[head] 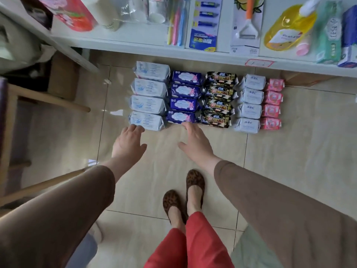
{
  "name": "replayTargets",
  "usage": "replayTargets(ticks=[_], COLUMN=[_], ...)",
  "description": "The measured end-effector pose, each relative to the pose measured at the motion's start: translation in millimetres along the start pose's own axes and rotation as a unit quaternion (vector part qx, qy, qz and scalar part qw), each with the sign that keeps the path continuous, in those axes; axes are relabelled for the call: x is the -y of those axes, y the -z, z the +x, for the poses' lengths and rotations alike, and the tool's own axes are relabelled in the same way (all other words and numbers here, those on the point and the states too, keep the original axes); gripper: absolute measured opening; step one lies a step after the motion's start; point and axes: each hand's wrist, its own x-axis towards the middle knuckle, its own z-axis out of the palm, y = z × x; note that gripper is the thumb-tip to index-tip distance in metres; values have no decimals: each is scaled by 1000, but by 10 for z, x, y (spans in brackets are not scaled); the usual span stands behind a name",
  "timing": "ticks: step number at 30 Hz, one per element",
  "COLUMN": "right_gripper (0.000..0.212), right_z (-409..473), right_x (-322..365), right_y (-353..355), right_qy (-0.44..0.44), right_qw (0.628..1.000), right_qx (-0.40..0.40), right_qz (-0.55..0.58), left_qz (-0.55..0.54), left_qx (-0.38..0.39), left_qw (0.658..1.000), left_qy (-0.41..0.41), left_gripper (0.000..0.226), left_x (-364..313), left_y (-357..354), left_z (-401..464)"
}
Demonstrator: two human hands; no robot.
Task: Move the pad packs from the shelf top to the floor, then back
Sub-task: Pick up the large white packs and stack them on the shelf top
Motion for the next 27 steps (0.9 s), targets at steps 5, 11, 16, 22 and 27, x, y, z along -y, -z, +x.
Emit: replayTargets(ticks=[5,11,16,22,27], right_gripper=[70,74,81,91,96], right_z=[460,1053,1460,1604,1560], right_x=[66,50,55,-20,-120], right_y=[-559,-1235,-1727,-2191,-2442], right_qy=[-6,-12,-43,-75,-99], right_qw=[1000,999,999,986,990], right_qx=[27,33,-7,-64,-42], right_qz=[11,-18,-23,-137,-94], left_qz=[-14,-4,37,39,20], left_qx=[-6,-5,-14,-12,-45], left_qw=[1000,998,993,989,988], left_qy=[-7,-58,-110,-141,-144], left_gripper=[52,57,67,74,83], left_x=[491,1066,1273,1353,1376], left_y=[-203,-473,-604,-790,-944], left_z=[508,1260,1913,2458,2558])
